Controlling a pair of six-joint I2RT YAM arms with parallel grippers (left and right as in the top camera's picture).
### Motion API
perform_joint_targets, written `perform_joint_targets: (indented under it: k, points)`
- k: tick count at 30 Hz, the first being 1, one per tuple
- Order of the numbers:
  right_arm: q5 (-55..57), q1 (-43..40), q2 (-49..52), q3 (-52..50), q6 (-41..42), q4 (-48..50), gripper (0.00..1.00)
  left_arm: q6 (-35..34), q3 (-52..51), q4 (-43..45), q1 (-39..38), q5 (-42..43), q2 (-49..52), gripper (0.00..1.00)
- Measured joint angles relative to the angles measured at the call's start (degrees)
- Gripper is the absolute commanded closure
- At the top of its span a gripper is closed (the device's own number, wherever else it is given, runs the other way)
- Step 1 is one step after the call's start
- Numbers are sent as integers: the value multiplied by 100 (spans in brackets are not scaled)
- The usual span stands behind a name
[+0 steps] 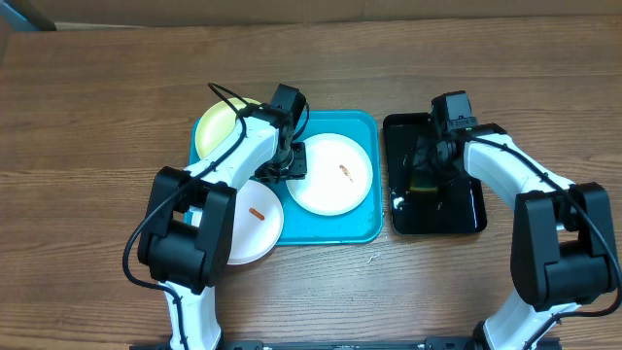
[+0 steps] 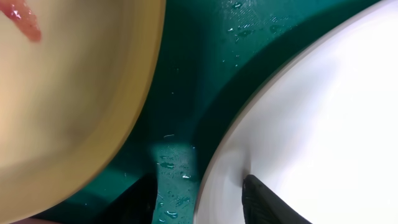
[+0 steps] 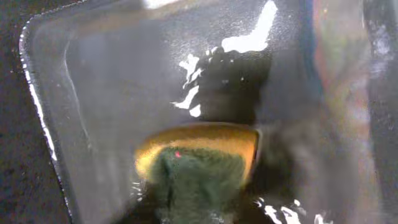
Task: Clean dirty plates on tray and stack at the side
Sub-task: 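Dip the sponge in the black tray water with the right gripper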
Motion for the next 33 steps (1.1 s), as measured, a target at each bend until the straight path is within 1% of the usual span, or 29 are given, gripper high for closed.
perform_joint_targets:
  k: [1, 2, 3, 6, 11, 13, 15, 16, 17, 18, 21, 22, 24, 27, 29, 31, 33]
  points:
    - [-2, 0, 0, 9, 22, -44, 49, 0, 0, -2, 0, 0, 0, 52]
    - [7, -2, 2, 39, 15, -125, 37, 0, 0, -2, 0, 0, 0, 51]
    - [0, -4, 2, 76, 11, -177, 31, 0, 0, -2, 0, -2, 0, 49]
    - [4, -4, 2, 297, -7, -538, 29, 0, 0, -2, 0, 0, 0, 49]
    - [-24, -4, 2, 411, -7, -1032, 39, 0, 0, -15, 0, 0, 0, 49]
    - [-66, -4, 2, 378, -2, -1051, 42, 0, 0, -20, 0, 0, 0, 49]
    - [-107, 2, 2, 306, -13, -960, 49, 0, 0, 0, 0, 0, 0, 49]
    - [-116, 2, 2, 254, 0, -911, 57, 0, 0, 9, 0, 0, 0, 49]
    - [-125, 2, 2, 179, 0, -846, 73, 0, 0, 15, 0, -2, 0, 51]
    - [-129, 2, 2, 101, -44, -758, 96, 0, 0, 20, 0, 0, 0, 54]
    - [-133, 2, 2, 0, -9, -669, 96, 11, 0, 20, 0, -2, 0, 70]
    - [-133, 0, 2, 2, -2, -684, 96, -31, 0, 20, 0, 0, 0, 74]
    - [-133, 2, 2, 68, -13, -857, 96, -9, 0, 17, 0, 0, 0, 76]
    - [-127, 0, 2, 356, -59, -1427, 96, -4, 0, 17, 0, 0, 0, 77]
    - [-107, 2, 2, 697, -87, -1799, 96, 7, 0, 20, 0, 0, 0, 68]
    - [-52, 0, 0, 1027, -114, -2037, 96, -22, 0, 20, 0, -2, 0, 67]
    - [79, 2, -7, 1207, -131, -2229, 96, -17, 0, -2, 0, 0, 0, 70]
